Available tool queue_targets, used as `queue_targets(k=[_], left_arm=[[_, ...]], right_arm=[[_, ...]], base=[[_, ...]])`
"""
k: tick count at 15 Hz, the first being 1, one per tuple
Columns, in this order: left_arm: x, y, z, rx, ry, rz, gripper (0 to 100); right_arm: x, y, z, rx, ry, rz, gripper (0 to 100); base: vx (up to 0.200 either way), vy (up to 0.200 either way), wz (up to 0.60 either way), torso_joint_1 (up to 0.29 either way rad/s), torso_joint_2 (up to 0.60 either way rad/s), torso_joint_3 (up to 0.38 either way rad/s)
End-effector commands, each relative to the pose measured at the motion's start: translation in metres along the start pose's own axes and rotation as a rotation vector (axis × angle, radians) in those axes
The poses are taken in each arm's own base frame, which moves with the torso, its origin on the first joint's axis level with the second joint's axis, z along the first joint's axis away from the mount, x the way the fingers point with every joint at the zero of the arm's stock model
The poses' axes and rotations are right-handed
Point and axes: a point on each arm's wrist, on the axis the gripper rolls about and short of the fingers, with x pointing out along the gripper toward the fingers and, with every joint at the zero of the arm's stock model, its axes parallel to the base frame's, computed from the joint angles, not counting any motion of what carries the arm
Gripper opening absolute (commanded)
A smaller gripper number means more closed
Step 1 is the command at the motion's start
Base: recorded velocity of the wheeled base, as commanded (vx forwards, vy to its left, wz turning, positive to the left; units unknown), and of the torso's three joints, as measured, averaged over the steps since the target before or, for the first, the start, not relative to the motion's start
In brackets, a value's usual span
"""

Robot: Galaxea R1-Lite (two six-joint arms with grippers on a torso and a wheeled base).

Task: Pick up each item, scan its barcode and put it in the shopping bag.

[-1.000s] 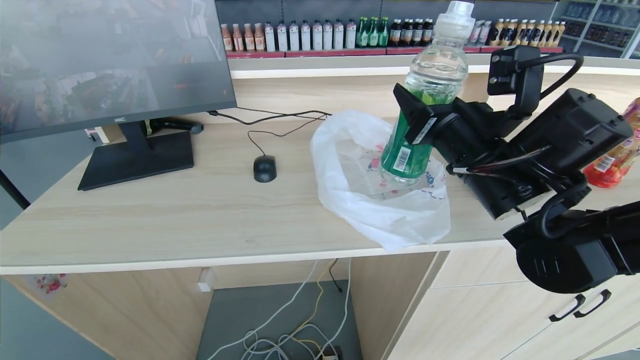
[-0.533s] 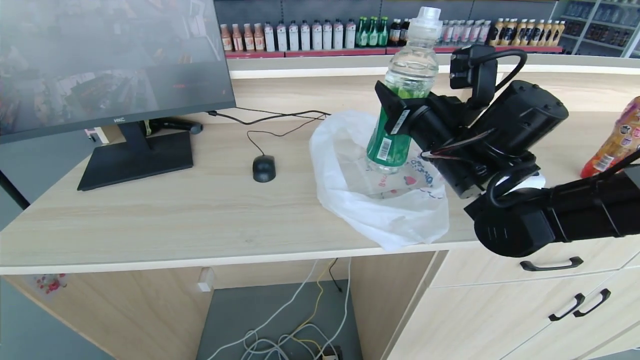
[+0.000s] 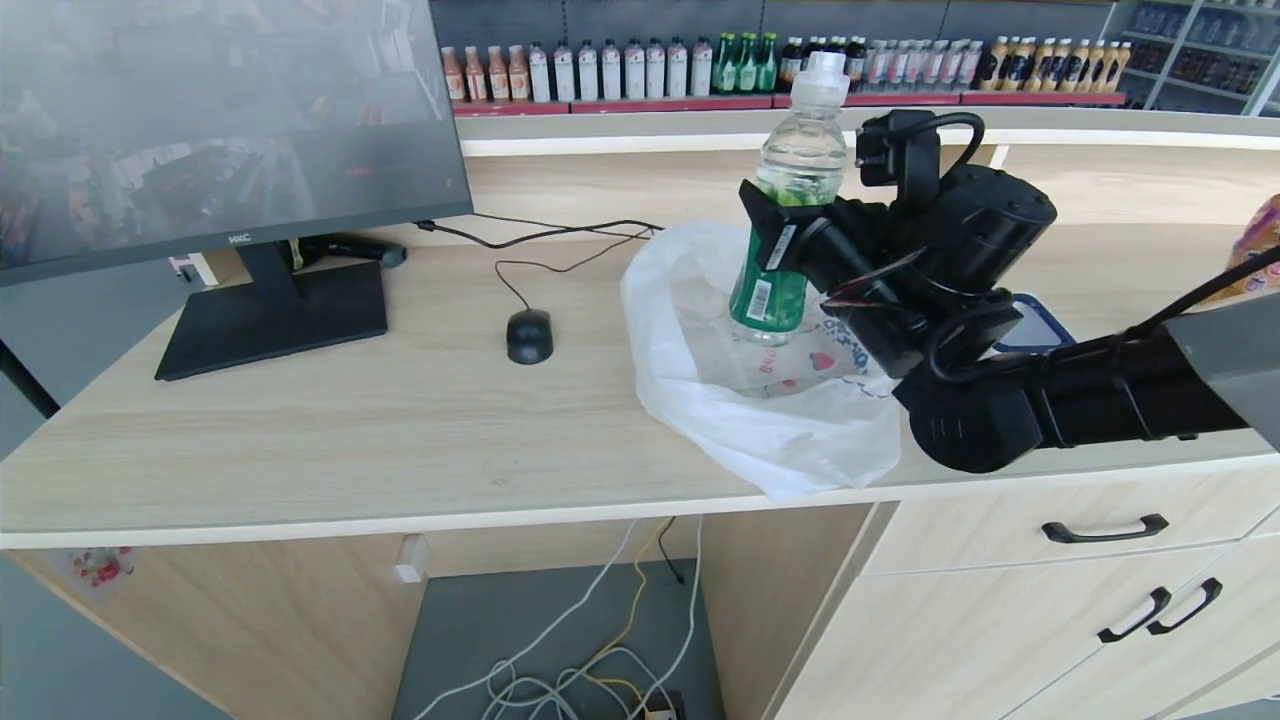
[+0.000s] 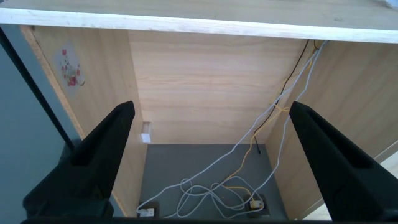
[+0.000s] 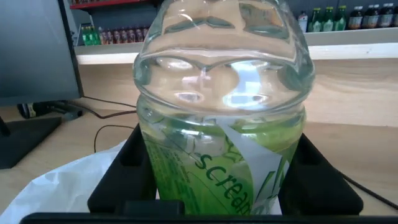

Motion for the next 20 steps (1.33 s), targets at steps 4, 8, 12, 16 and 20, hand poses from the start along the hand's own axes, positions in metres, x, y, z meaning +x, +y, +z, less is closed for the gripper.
queue_targets(k=[4,8,12,16,20], left_arm=[[0.0,0.0,0.0,0.0,-0.001,0.0,100],[0.0,0.0,0.0,-0.001,-0.001,0.0,100],[0.0,0.0,0.0,-0.001,-0.001,0.0,100],[0.0,0.0,0.0,0.0,-0.001,0.0,100],[0.0,0.0,0.0,0.0,-0.001,0.0,100]], right_arm=[[0.013,0.004,-0.021,0.004,0.004,0.017,0],[0.014,0.008,-0.036,0.003,0.029,0.024,0],[0.014,0.009,-0.049,0.0,0.055,0.026,0],[0.015,0.01,-0.054,0.0,0.062,0.028,0],[0.015,0.012,-0.055,0.002,0.062,0.03,0]], base=[[0.0,0.0,0.0,0.0,0.0,0.0],[0.0,0.0,0.0,0.0,0.0,0.0],[0.0,0.0,0.0,0.0,0.0,0.0],[0.0,0.0,0.0,0.0,0.0,0.0],[0.0,0.0,0.0,0.0,0.0,0.0]])
